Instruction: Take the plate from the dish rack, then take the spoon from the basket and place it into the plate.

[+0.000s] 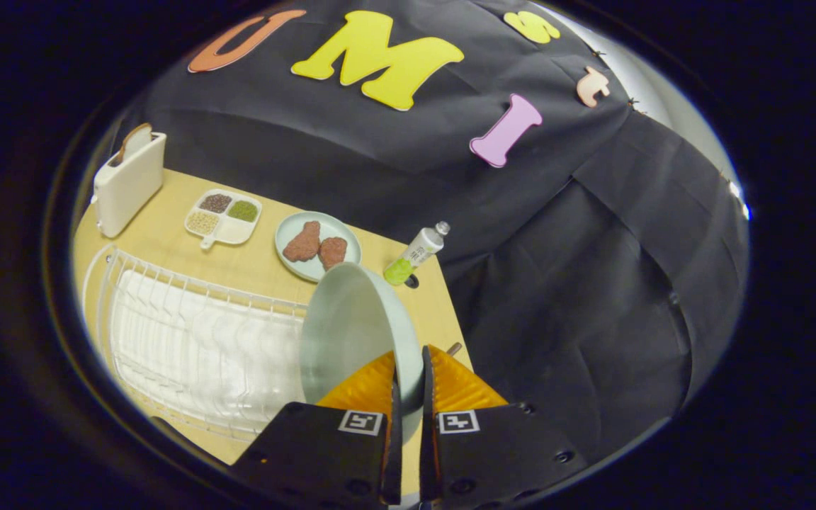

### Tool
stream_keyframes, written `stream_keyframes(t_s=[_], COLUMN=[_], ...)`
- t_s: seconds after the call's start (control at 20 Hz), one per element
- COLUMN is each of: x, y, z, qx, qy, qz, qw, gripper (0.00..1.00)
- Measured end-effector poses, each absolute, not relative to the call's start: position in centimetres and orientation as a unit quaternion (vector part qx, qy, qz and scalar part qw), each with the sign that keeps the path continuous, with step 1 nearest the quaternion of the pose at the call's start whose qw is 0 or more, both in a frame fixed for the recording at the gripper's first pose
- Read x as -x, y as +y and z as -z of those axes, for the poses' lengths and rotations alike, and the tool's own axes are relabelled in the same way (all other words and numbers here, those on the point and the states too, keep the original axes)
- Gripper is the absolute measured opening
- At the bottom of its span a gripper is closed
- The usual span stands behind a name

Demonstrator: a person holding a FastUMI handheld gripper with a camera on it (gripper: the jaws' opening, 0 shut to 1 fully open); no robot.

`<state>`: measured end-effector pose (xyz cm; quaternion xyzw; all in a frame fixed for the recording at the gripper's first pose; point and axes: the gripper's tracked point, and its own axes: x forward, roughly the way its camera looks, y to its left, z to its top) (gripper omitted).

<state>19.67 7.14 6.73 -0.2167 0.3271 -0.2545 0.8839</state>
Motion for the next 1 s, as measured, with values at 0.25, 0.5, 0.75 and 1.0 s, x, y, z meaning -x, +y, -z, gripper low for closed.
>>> stream_keyframes(t_s=[0.25,0.5,0.75,1.0], x=[-14.5,-7.5,-3.2,-2.6], y=[6.8,8.6,9.2,9.2], z=[-4.1,1.6,8.8,13.8], qx=[0.097,-0.064,-0.116,-0.140], qy=[0.346,0.368,0.388,0.409], qz=[0.157,0.018,-0.040,-0.056], qw=[0.920,0.927,0.913,0.900], gripper=[0.15,0.15,0.15,0.15])
